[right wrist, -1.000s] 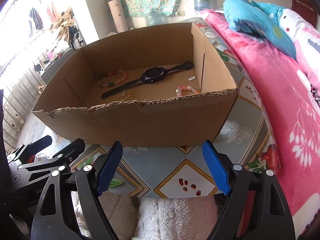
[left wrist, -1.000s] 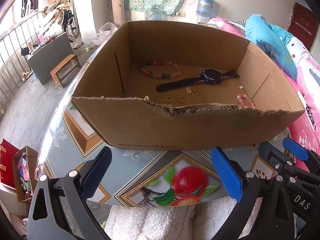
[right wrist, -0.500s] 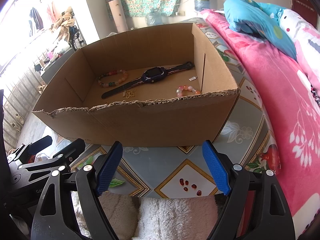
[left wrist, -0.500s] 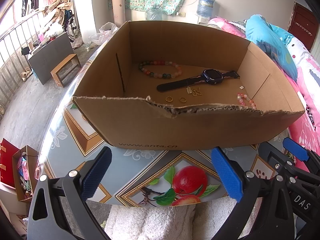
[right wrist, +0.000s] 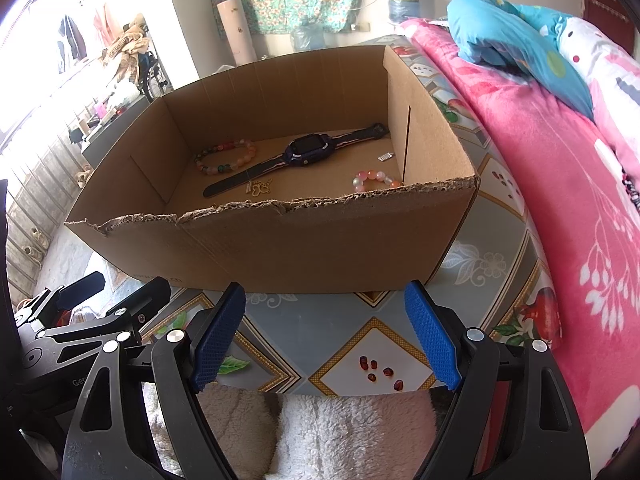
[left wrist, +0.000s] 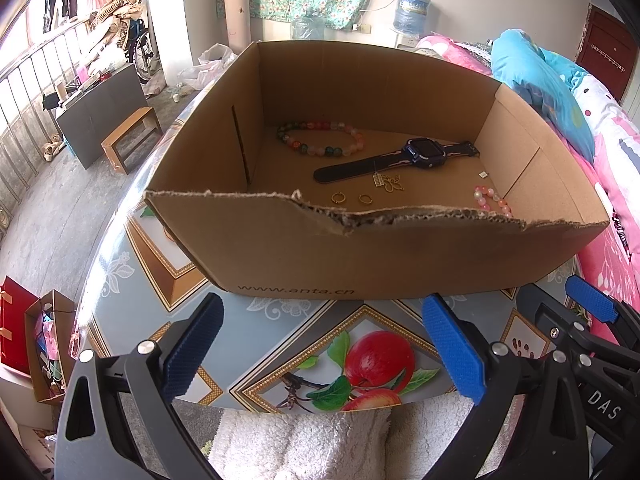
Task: Organize jewelry
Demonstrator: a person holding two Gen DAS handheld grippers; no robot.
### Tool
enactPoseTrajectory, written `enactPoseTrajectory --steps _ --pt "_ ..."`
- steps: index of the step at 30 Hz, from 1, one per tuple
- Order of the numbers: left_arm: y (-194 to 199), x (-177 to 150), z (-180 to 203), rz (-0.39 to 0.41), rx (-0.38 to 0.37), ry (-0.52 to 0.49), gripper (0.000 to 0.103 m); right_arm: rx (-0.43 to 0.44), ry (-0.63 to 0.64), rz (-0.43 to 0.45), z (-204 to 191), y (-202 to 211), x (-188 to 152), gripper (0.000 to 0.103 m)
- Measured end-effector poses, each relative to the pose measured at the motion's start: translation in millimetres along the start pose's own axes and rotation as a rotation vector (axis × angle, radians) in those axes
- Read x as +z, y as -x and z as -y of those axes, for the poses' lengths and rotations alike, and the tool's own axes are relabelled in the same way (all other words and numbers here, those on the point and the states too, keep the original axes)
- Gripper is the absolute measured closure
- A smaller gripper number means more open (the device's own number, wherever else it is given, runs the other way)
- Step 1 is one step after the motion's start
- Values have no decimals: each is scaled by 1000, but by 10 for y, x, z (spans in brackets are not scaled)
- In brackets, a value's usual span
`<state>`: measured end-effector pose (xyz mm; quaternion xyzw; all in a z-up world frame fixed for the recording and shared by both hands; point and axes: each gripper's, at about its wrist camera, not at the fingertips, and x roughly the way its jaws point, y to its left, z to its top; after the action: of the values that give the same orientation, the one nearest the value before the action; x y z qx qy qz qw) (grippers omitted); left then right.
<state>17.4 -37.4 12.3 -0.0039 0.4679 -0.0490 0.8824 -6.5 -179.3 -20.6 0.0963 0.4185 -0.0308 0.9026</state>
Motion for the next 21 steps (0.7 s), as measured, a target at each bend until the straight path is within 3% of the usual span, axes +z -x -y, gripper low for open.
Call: enactPoseTrajectory --steps 21 --pt "2 -4 -5 -2 1 4 6 0 1 -2 -16 -3 -10 25"
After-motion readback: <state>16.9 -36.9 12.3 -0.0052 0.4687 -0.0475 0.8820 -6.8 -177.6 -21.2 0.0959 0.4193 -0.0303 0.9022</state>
